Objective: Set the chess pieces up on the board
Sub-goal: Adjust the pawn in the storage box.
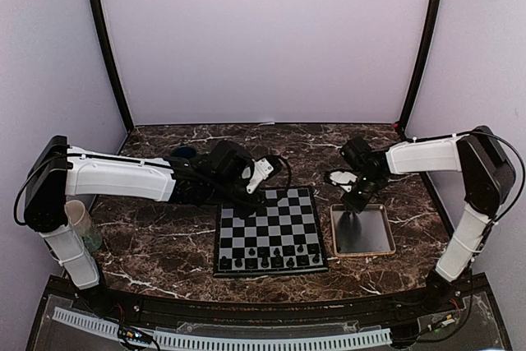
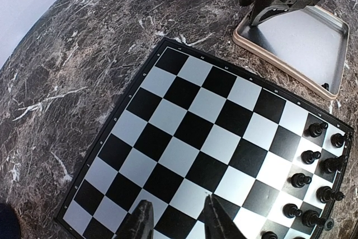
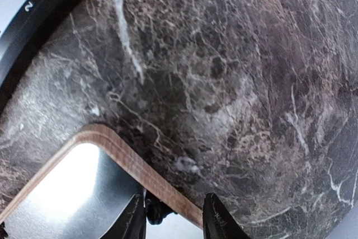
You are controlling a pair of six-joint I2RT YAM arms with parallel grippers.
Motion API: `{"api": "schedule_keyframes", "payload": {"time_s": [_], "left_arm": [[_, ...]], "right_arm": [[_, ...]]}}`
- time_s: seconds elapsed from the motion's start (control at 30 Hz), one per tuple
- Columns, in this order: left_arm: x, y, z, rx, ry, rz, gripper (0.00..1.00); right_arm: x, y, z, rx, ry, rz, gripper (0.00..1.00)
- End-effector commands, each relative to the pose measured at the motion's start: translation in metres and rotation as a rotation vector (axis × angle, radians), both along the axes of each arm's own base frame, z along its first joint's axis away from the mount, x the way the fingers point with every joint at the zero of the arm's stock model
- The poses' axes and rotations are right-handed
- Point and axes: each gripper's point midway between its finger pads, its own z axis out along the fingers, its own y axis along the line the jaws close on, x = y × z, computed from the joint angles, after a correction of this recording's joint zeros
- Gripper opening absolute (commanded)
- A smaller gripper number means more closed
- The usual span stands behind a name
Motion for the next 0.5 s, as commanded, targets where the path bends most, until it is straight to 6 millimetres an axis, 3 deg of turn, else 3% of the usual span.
{"api": "schedule_keyframes", "payload": {"time_s": [0.0,0.27,0.47], "left_arm": [[-0.001,-0.002,0.006,-0.006,-0.006,-0.008,0.33],[-0.001,-0.002,0.006,-0.004,-0.007,-0.006,0.34],[-0.001,-0.004,0.007,-0.01,-0.004,-0.009,0.33]], "right_arm": [[0.003,-0.023,0.019,-0.069,-0.072,-0.028,0.37],[-0.004,-0.038,0.043,-0.032,-0.085,-0.065,0.39],[-0.021,-0.028,0.037,0.086,0.058,-0.092,0.37]]}}
